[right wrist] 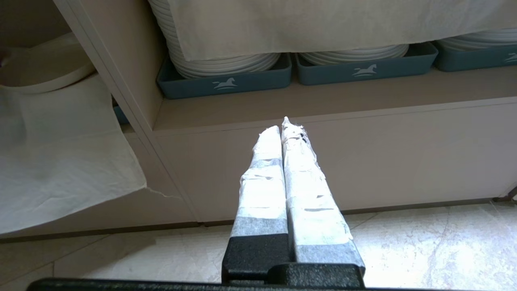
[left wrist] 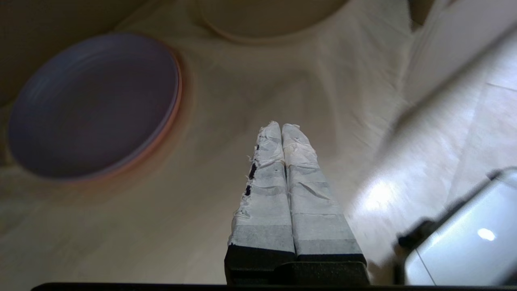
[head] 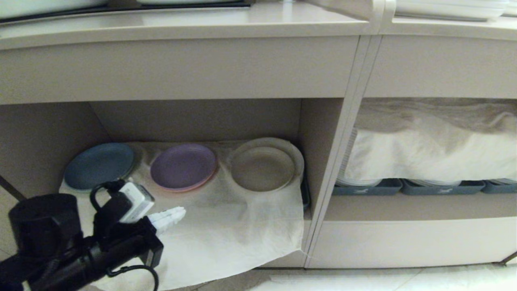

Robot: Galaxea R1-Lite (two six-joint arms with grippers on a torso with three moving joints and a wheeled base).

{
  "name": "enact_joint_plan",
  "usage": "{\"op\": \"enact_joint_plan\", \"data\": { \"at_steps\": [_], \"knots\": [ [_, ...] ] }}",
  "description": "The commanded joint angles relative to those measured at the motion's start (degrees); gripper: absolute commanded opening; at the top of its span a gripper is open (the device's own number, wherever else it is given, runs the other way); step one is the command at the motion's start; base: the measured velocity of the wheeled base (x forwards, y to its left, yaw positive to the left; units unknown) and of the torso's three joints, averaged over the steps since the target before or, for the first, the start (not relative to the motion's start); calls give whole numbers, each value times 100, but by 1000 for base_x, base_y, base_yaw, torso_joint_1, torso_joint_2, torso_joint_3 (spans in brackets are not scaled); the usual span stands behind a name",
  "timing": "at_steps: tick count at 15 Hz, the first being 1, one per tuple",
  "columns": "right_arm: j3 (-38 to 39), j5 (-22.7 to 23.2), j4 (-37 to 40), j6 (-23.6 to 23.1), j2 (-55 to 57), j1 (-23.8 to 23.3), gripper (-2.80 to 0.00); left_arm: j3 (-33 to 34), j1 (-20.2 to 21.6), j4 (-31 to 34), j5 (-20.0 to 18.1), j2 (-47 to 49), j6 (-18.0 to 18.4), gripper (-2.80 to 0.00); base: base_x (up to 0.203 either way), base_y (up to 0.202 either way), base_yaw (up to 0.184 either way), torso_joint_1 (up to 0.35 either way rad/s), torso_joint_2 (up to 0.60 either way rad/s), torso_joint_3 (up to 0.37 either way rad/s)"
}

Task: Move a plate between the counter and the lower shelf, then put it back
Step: Pick up the plate in the cupboard

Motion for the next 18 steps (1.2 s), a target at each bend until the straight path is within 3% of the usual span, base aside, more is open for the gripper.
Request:
{"op": "enact_joint_plan", "data": {
  "at_steps": [1, 4, 8, 11, 16, 18],
  "knots": [
    [0, -3, -2, 4, 0, 1, -280, -56, -563, -1129, 750, 1353, -111, -280, 0, 0, 0, 0, 0, 0],
    [0, -3, -2, 4, 0, 1, -280, -259, -1175, -2133, 1670, 2103, -314, -280, 0, 0, 0, 0, 0, 0],
    [0, -3, -2, 4, 0, 1, -280, -793, -1215, -2179, 2143, 2482, -403, -280, 0, 0, 0, 0, 0, 0],
    [0, -3, -2, 4, 0, 1, -280, -1061, -1249, -2174, 2200, 2691, -408, -280, 0, 0, 0, 0, 0, 0],
    [0, -3, -2, 4, 0, 1, -280, -1626, -1271, -1347, 2365, 2758, -470, -280, 0, 0, 0, 0, 0, 0],
    [0, -3, -2, 4, 0, 1, -280, -2051, -1367, -744, 2575, 2768, -796, -280, 0, 0, 0, 0, 0, 0]
  ]
}}
